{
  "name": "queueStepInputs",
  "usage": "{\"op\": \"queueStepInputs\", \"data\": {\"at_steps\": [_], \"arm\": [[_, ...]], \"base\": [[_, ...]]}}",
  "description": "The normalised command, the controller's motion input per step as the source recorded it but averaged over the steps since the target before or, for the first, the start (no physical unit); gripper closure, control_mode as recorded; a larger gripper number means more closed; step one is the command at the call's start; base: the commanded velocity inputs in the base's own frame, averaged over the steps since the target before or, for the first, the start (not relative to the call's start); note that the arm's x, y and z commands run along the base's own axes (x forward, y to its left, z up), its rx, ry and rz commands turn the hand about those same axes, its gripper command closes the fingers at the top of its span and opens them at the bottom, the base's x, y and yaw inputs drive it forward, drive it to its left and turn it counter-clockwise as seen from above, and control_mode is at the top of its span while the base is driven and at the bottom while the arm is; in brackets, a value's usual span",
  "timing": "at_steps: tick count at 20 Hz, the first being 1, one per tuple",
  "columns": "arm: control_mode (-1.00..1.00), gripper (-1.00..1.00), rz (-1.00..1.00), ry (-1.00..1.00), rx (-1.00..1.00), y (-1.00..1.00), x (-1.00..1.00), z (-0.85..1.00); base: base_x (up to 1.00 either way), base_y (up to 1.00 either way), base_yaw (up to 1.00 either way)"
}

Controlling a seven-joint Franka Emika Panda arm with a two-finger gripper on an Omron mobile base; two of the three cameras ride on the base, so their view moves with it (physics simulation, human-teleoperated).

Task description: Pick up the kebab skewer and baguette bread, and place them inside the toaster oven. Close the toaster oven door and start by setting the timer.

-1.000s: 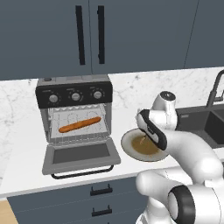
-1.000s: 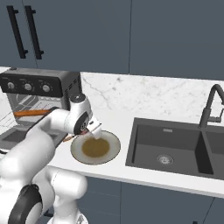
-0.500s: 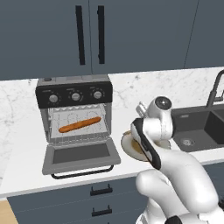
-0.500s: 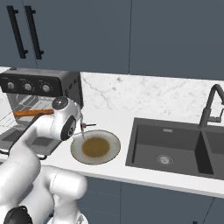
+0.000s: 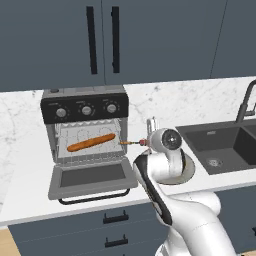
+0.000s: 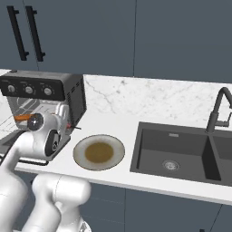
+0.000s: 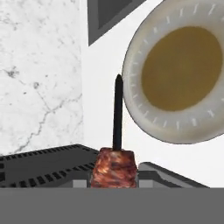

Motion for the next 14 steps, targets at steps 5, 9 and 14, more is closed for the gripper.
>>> {"op": "queueStepInputs", "data": {"at_steps": [5, 9, 14], "arm": [[-1.0, 1.0, 0.07, -0.02, 0.11, 0.8, 0.1, 0.14], [-1.0, 1.0, 0.21, 0.01, 0.04, 0.76, 0.25, 0.01], [-1.0, 1.0, 0.21, 0.01, 0.03, 0.69, 0.4, 0.01]], "base": [[0.0, 0.0, 0.0], [0.0, 0.0, 0.0], [0.0, 0.0, 0.0]]}}
